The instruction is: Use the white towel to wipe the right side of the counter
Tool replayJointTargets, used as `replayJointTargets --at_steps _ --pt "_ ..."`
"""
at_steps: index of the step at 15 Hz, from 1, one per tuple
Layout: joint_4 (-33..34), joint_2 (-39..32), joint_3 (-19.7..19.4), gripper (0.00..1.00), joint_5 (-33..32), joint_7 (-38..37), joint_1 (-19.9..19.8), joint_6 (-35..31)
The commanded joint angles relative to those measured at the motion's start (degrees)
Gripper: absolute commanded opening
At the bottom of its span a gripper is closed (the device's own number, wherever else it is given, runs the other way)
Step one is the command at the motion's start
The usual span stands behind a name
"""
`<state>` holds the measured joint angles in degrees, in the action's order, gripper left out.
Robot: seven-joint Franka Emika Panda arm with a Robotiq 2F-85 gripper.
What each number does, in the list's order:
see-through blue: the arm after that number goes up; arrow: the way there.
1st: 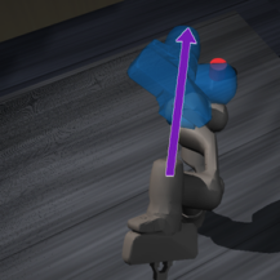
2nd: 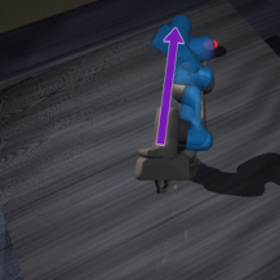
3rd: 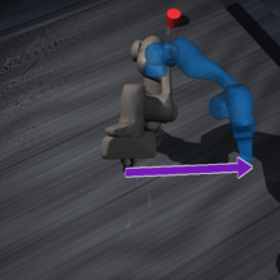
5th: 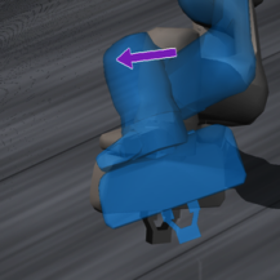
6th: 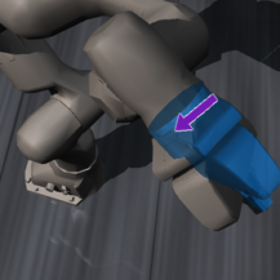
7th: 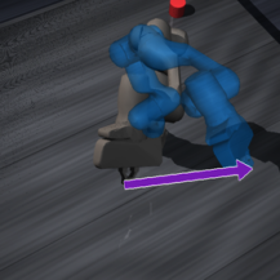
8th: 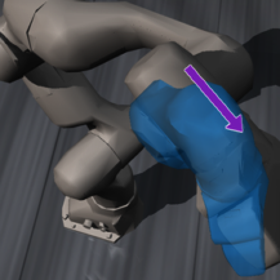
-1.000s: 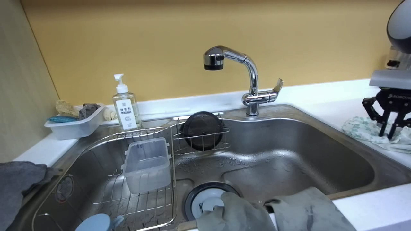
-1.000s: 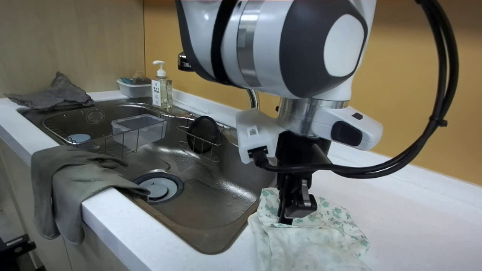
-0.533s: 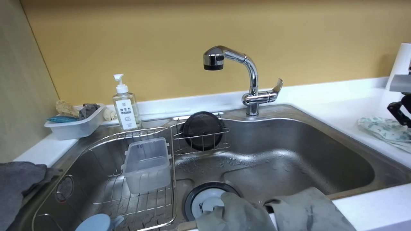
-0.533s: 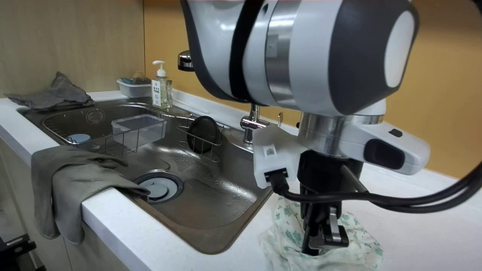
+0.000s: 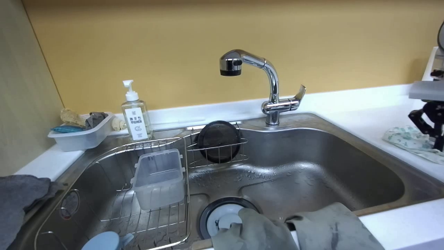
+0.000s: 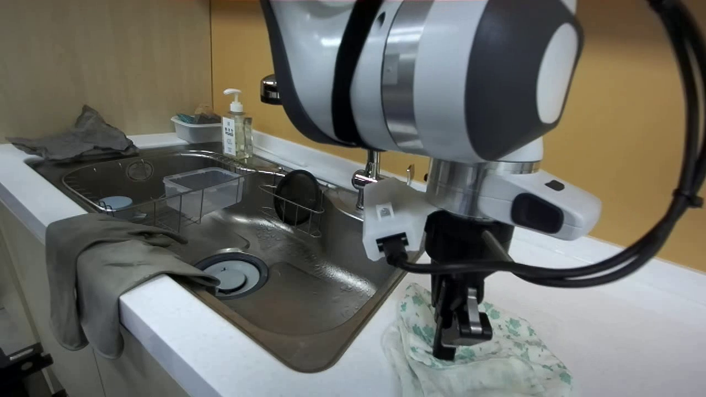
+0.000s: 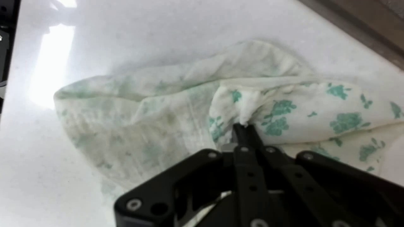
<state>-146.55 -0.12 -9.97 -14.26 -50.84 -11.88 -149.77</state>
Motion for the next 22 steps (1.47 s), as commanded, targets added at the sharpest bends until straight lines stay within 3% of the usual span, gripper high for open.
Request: replayJointTargets --at_steps 1,5,8,11,17,20,22 --pt "5.63 -6.85 2.95 0.0 3.43 -3.24 3.99 -0.76" --pt "12.58 -11.67 3.71 0.0 6.2 -2.64 7.2 0.02" --pt "13.99 -11.65 2.06 0.0 4.53 -2.77 8.66 0.98" --pt "11.21 -8.65 -0.33 0.0 1.33 -4.42 9.08 1.74" --pt "4.56 -2.73 -6.91 0.0 -13.62 -15.04 7.26 3.27" --pt "0.89 0.52 -7.34 0.0 -17.31 -17.73 4.8 6.23" --pt "-1.98 3.63 -6.17 0.0 -16.35 -16.23 3.43 8.68"
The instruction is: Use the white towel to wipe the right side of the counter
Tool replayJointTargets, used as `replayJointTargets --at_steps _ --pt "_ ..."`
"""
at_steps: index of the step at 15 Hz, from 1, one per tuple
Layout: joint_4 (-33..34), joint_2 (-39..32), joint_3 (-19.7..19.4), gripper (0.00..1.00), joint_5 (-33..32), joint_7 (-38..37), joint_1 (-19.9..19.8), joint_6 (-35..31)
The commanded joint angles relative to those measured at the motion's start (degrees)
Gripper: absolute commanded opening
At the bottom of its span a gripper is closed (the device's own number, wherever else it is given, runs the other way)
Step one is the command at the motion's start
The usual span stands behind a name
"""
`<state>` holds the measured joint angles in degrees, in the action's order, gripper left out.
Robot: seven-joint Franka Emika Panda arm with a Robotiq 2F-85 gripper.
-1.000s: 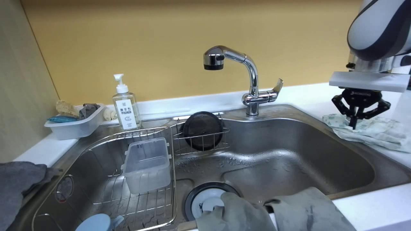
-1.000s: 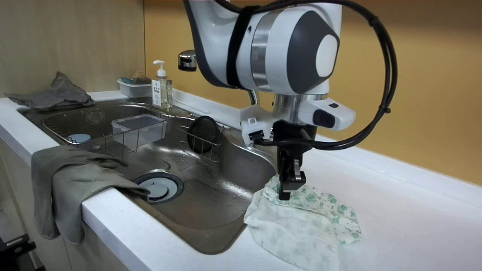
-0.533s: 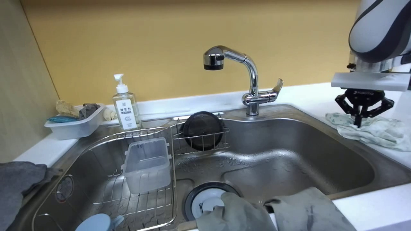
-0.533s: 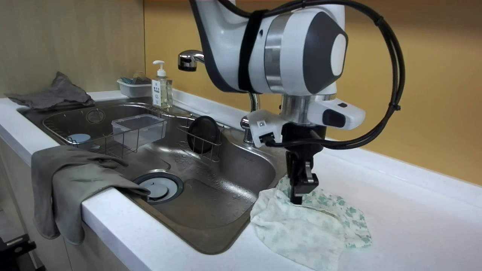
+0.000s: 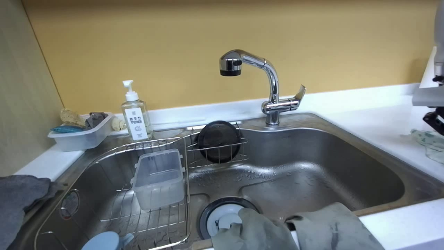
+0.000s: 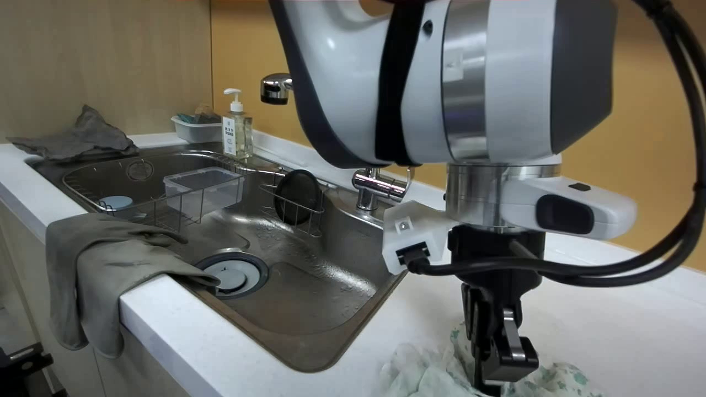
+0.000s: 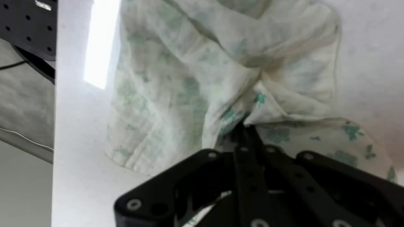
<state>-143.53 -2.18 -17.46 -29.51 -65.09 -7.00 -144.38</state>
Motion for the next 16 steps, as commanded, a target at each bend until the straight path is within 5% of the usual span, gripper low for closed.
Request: replayJointTargets --at_steps 1,7,16 --pt "-6.37 7.24 2.09 0.0 -0.1 -1.0 -1.81 4.57" --pt "-9.31 9.66 8.77 0.0 4.98 -0.36 -1.56 6.18" --pt "2.24 0.43 13.42 0.0 5.78 -3.25 -0.01 -1.33"
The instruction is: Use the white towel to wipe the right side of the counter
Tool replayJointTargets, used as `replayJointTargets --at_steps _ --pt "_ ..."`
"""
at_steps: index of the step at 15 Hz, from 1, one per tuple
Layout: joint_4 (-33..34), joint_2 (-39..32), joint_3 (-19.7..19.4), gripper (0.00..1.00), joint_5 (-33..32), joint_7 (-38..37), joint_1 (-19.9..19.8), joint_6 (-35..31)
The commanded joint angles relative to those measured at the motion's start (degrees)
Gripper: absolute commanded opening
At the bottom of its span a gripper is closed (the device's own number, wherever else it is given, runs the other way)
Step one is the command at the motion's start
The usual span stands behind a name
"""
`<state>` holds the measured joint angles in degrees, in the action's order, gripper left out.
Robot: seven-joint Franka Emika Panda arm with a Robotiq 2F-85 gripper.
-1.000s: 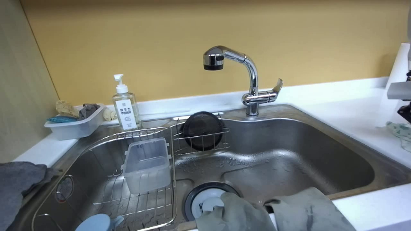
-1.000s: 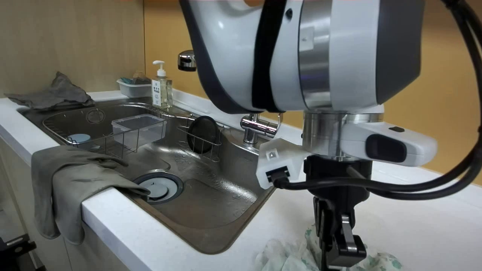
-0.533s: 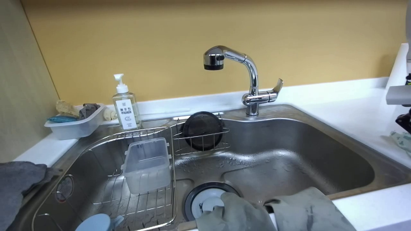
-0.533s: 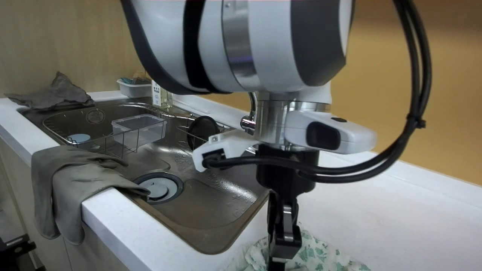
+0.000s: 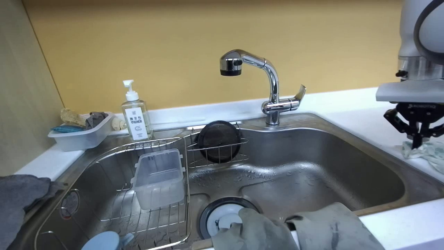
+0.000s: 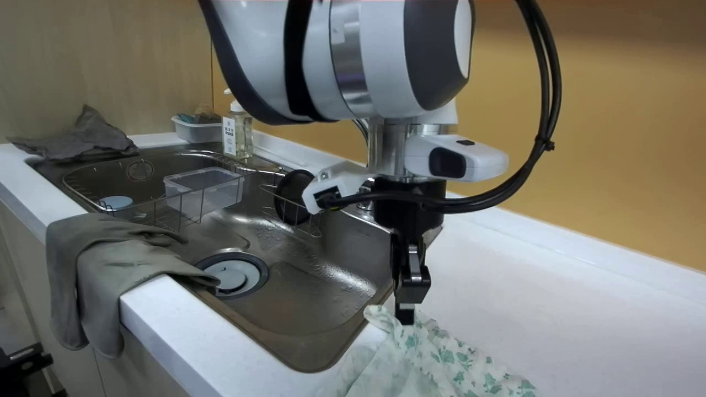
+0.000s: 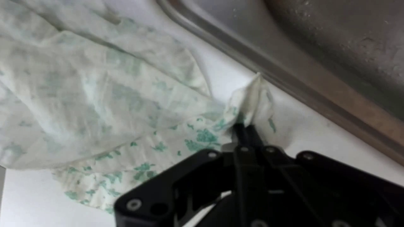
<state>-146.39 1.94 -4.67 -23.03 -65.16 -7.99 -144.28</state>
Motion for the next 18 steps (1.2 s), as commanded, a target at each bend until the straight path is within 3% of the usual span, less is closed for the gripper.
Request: replayJointTargets --at_steps 1,14,18 --pt "6.53 -4.61 0.54 0.0 -1.12 -3.76 1.34 -2.36" --pt "28.96 -16.26 -2.32 0.0 -1.28 -5.57 9.25 -4.85" --pt "29.96 -15.43 -5.08 0.0 -2.71 -6.21 10.56 -4.58"
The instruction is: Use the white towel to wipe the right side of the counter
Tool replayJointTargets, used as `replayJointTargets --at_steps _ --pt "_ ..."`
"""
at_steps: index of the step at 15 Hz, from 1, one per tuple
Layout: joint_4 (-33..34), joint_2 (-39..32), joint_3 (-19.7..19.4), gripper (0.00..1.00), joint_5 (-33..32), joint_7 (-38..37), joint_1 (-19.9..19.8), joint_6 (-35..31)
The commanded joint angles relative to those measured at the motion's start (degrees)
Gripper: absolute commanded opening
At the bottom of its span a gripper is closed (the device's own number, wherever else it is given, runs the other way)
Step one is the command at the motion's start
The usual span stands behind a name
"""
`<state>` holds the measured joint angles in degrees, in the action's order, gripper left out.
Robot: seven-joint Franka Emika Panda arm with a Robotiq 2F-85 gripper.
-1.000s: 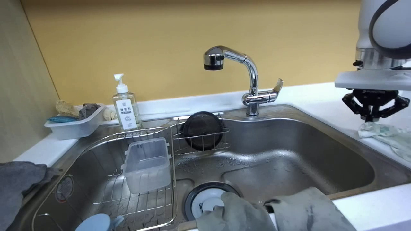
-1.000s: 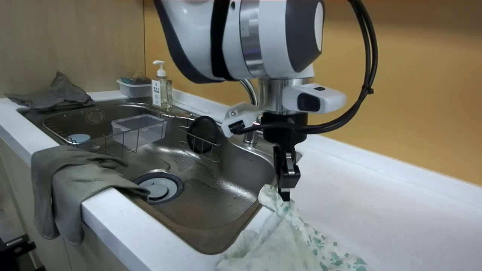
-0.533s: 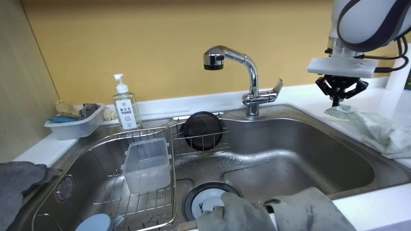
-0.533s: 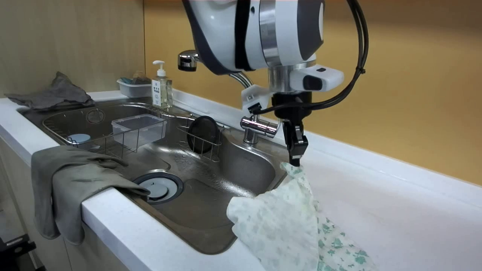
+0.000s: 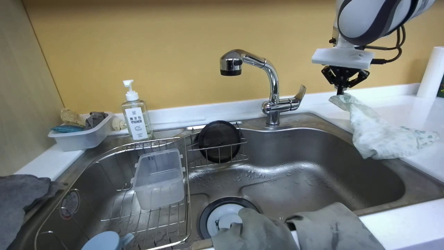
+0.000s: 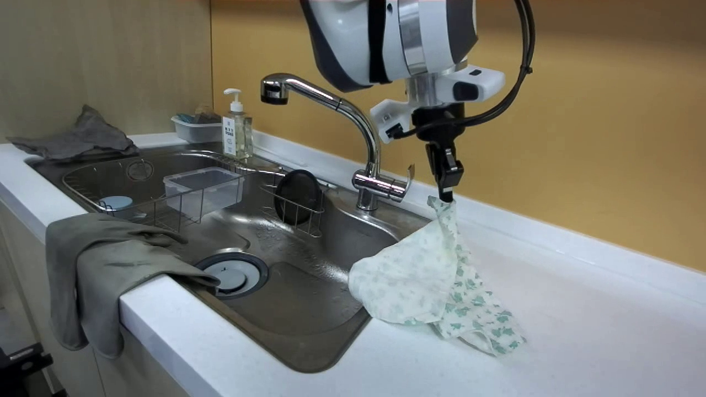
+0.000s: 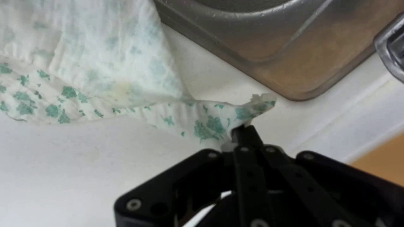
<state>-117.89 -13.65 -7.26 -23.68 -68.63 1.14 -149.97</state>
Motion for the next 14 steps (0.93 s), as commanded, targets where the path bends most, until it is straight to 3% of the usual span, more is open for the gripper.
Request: replayJointTargets --at_steps 1,7,14 --pt "0.39 1.14 -3.26 0.0 -2.68 -2.96 1.46 1.22" --pt "-8.68 7.04 -7.08 0.0 -7.91 -4.83 -0.13 5.07" --pt "-21.17 11.8 -4.35 0.0 -2.73 -0.3 -3.95 9.04"
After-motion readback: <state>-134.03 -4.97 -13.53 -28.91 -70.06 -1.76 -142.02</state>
